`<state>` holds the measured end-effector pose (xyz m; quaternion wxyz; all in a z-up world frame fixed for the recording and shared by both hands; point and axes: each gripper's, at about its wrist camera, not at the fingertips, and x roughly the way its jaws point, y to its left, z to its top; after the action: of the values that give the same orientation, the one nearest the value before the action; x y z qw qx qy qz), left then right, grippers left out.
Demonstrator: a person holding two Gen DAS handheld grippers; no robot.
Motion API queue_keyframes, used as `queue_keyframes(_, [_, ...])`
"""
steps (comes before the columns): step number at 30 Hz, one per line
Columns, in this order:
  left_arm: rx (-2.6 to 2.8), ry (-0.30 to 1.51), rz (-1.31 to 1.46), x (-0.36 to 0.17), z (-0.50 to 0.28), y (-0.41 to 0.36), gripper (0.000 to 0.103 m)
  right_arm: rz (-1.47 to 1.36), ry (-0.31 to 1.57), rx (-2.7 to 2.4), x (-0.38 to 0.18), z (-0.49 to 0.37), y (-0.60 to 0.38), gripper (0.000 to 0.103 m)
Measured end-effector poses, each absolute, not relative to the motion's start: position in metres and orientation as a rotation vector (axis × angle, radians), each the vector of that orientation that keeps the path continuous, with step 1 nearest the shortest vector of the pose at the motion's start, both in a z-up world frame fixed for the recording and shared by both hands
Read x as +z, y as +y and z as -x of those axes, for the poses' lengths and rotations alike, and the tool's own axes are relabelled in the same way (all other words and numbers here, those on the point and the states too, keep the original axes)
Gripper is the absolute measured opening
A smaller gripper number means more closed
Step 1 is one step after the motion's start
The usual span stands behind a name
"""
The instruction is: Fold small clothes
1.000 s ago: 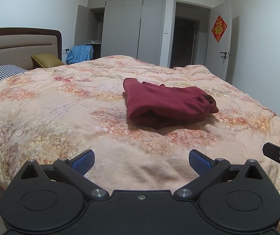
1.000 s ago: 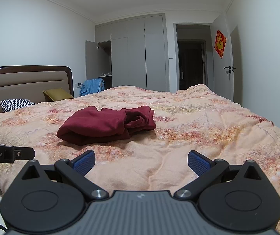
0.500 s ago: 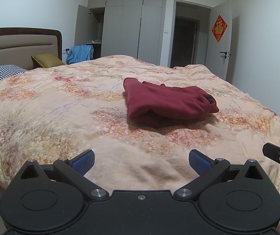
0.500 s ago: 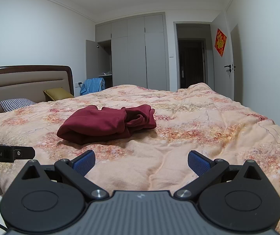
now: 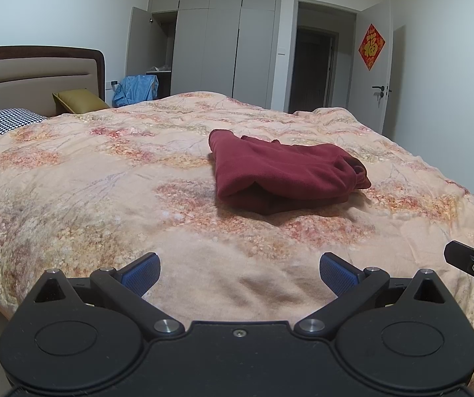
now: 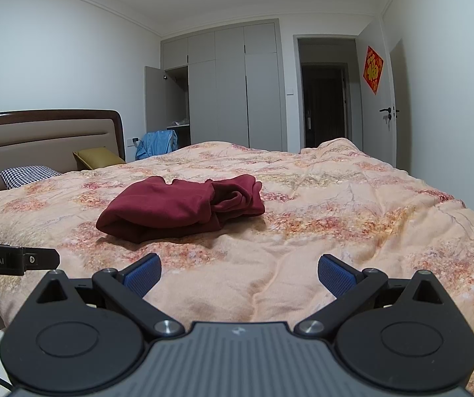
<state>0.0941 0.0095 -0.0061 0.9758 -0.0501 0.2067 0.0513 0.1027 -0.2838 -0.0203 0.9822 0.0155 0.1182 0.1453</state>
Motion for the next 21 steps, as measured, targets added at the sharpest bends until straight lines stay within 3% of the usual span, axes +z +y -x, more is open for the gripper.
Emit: queue_keyframes(21, [0.101, 0.428, 0.107, -0.0116, -0.0948, 0.0092, 0.102, -0.032, 0.245, 0.294, -0.0212, -0.1037, -0.2839, 0.103])
